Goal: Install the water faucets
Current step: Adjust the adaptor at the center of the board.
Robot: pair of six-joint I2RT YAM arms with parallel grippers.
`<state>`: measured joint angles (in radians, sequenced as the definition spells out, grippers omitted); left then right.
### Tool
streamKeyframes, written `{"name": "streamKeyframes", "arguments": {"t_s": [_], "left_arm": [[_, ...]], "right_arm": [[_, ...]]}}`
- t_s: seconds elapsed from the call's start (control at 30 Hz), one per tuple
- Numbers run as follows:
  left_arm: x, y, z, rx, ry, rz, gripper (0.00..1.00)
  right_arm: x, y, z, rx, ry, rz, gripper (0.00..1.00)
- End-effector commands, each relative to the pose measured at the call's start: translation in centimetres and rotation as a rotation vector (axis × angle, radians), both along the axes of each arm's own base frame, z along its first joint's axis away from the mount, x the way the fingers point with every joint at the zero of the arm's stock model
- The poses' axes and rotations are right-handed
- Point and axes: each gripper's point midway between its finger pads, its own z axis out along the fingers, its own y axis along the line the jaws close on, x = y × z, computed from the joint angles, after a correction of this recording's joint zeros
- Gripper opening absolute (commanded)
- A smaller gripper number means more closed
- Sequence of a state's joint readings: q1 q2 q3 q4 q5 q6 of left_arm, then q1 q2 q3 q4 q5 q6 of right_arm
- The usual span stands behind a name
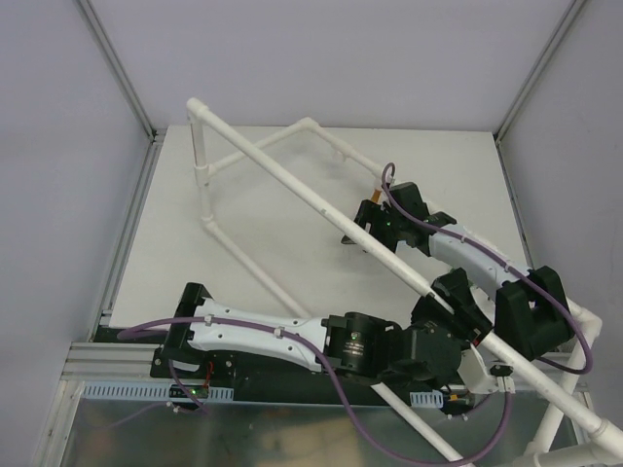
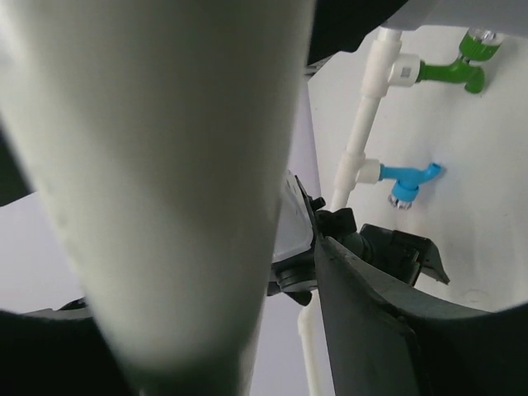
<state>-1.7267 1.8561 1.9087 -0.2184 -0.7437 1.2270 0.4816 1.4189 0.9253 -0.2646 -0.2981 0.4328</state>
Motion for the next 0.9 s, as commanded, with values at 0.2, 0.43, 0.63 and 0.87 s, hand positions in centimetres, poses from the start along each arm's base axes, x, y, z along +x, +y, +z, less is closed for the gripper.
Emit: {"name": "streamKeyframes", "arguments": {"t_s": [0.2, 0.43, 0.63, 0.87], "left_arm": [[6.7, -0.2, 7.2, -0.236, -0.019, 0.142, 0.00], [8.3, 2.0, 16.2, -0.510, 0.031, 0.179, 0.00], [9.2, 6.2, 21.7, -0.743, 0.151, 0.178, 0.00], [10.2, 13.5, 26.3, -0.967, 0.318, 0.168, 0.00]], "right_arm": [[0.3, 0.7, -0.1, 0.020, -0.016, 0.031, 0.78], [0.3, 0.9, -1.1, 0.009, -0.020, 0.042, 0.78], [0.1, 1.1, -2.2, -0.049, -0.055, 0.073, 0.78], [0.3, -0.3, -4.3, -0.188, -0.118, 0.036, 0.78]]}}
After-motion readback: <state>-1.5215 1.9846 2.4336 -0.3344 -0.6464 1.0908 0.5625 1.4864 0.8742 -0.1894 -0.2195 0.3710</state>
